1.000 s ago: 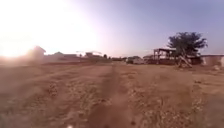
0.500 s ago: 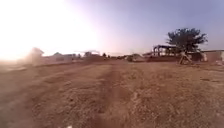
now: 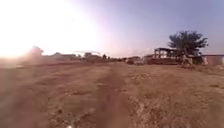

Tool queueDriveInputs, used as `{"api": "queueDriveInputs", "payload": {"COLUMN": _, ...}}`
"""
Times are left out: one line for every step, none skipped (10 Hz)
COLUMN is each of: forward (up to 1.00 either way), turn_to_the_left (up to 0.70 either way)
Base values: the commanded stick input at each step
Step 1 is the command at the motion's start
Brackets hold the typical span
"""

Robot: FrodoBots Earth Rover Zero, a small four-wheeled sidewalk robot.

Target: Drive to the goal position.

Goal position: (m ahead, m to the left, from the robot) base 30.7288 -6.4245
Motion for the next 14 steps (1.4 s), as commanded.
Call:
{"api": "queueDriveInputs", "payload": {"forward": 0.69, "turn_to_the_left": 0.0}}
{"api": "queueDriveInputs", "payload": {"forward": 0.69, "turn_to_the_left": 0.0}}
{"api": "queueDriveInputs", "payload": {"forward": 0.69, "turn_to_the_left": 0.0}}
{"api": "queueDriveInputs", "payload": {"forward": 0.69, "turn_to_the_left": 0.0}}
{"api": "queueDriveInputs", "payload": {"forward": 0.69, "turn_to_the_left": 0.0}}
{"api": "queueDriveInputs", "payload": {"forward": 0.69, "turn_to_the_left": 0.0}}
{"api": "queueDriveInputs", "payload": {"forward": 0.69, "turn_to_the_left": 0.0}}
{"api": "queueDriveInputs", "payload": {"forward": 0.69, "turn_to_the_left": 0.0}}
{"api": "queueDriveInputs", "payload": {"forward": 0.69, "turn_to_the_left": 0.0}}
{"api": "queueDriveInputs", "payload": {"forward": 0.69, "turn_to_the_left": 0.0}}
{"api": "queueDriveInputs", "payload": {"forward": 0.69, "turn_to_the_left": 0.0}}
{"api": "queueDriveInputs", "payload": {"forward": 0.69, "turn_to_the_left": 0.0}}
{"api": "queueDriveInputs", "payload": {"forward": 0.69, "turn_to_the_left": 0.0}}
{"api": "queueDriveInputs", "payload": {"forward": 0.69, "turn_to_the_left": 0.0}}
